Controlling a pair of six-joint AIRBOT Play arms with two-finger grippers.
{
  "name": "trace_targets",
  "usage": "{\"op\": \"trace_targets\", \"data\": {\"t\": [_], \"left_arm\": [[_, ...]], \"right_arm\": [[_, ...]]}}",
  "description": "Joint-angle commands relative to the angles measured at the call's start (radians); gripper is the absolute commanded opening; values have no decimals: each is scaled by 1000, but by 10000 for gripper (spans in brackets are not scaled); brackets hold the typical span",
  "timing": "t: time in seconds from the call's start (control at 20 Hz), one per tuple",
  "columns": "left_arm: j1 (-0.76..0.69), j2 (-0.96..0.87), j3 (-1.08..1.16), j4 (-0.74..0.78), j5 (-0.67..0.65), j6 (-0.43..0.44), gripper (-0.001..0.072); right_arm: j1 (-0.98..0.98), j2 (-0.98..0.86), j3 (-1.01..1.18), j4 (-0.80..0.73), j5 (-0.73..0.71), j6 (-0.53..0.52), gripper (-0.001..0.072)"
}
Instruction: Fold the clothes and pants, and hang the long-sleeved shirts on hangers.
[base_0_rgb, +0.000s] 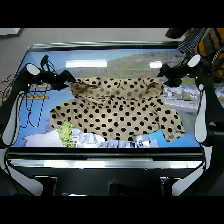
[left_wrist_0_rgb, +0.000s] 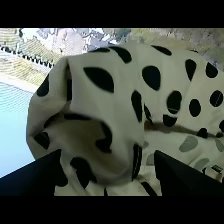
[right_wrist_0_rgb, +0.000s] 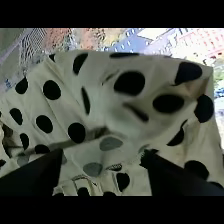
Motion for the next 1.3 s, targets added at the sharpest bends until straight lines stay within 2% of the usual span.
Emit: {"op": "trace_targets", "data": {"t": [0.0, 0.05, 0.15, 0.3, 0.5, 0.65, 0.85, 1.0, 1.15, 1.25], "left_arm": [[60, 87, 13, -3, -139, -8, 677], [82, 127, 13, 8, -191, -8, 677], [119, 220, -14, 77, -283, -8, 676], [131, 394, -239, 92, -256, -3, 677], [71, 623, -713, 14, -111, 1, 676], [0, 709, -965, -85, -1, 1, 677], [-102, 707, -1066, -100, 57, -21, 677], [-156, 706, -1078, -100, 120, -43, 677], [-188, 699, -1078, -100, 161, -55, 677], [-199, 673, -1078, -101, 161, -75, 677]], "right_arm": [[-68, 106, 1, -26, 167, -152, 654], [-101, 155, 1, -66, 217, -196, 696], [-183, 242, -13, -108, 295, -225, 696], [-282, 377, -185, -19, 328, -234, 696], [-220, 605, -663, 39, 232, -222, 697], [-123, 740, -997, 110, 50, -183, 697], [14, 762, -1245, 185, -151, -88, 697], [116, 746, -1300, 188, -272, -41, 696], [156, 680, -1299, 195, -299, 34, 696], [156, 639, -1299, 209, -299, 32, 695]]}}
